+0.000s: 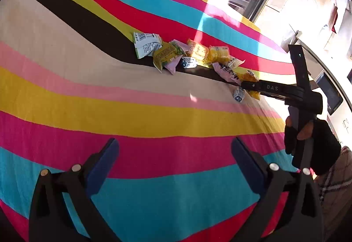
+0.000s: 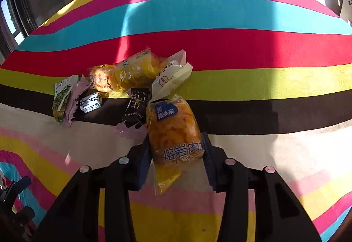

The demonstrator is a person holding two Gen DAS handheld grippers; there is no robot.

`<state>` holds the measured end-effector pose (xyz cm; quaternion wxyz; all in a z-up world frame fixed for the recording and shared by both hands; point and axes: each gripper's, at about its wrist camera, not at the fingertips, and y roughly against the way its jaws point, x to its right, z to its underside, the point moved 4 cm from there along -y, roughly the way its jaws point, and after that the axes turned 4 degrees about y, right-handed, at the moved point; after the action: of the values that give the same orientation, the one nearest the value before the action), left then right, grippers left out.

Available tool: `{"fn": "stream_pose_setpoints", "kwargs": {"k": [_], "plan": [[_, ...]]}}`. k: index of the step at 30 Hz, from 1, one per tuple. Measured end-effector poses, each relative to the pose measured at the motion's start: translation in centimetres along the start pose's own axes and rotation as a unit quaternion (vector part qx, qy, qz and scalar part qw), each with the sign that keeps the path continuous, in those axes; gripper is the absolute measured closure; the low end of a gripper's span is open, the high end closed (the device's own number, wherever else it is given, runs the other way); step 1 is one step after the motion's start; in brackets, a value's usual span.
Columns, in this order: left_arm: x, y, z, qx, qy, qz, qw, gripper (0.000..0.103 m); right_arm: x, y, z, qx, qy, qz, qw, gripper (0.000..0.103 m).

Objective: Organize snacks
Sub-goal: 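Grasp the yellow floss bread bag with the right gripper while the left gripper grasps the dark chocolate bar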

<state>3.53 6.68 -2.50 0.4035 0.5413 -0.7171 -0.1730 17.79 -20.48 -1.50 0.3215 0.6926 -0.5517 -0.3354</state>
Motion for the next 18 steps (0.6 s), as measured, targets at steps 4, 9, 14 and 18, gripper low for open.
{"fn": "stream_pose_setpoints", "kwargs": {"k": [4,9,14,18], "plan": [[0.3,-0.4,0.2,-0.019,-0.007,-0.002,0.9998,0.002,-1.8,4.7,6.4,0.012,0.0,-0.053,0.999,0.06],[1.3,-1.4,-0.6,-0.058,0.01,0.009,0.9982,0.002,-3.2,8.9,12.2,0.023,0.011,-0.041,0.999,0.06],[6.3,-5.0,-4.0,-0.102,0.027,0.045,0.9934,0.002,-4.0,9.7,14.1,0.036,0.016,-0.018,0.999,0.06],[10.4,-10.0,-8.0,-0.104,-0.004,-0.006,0.9945,0.002,-5.5,8.7,14.4,0.022,0.034,-0.005,0.999,0.059]]}}
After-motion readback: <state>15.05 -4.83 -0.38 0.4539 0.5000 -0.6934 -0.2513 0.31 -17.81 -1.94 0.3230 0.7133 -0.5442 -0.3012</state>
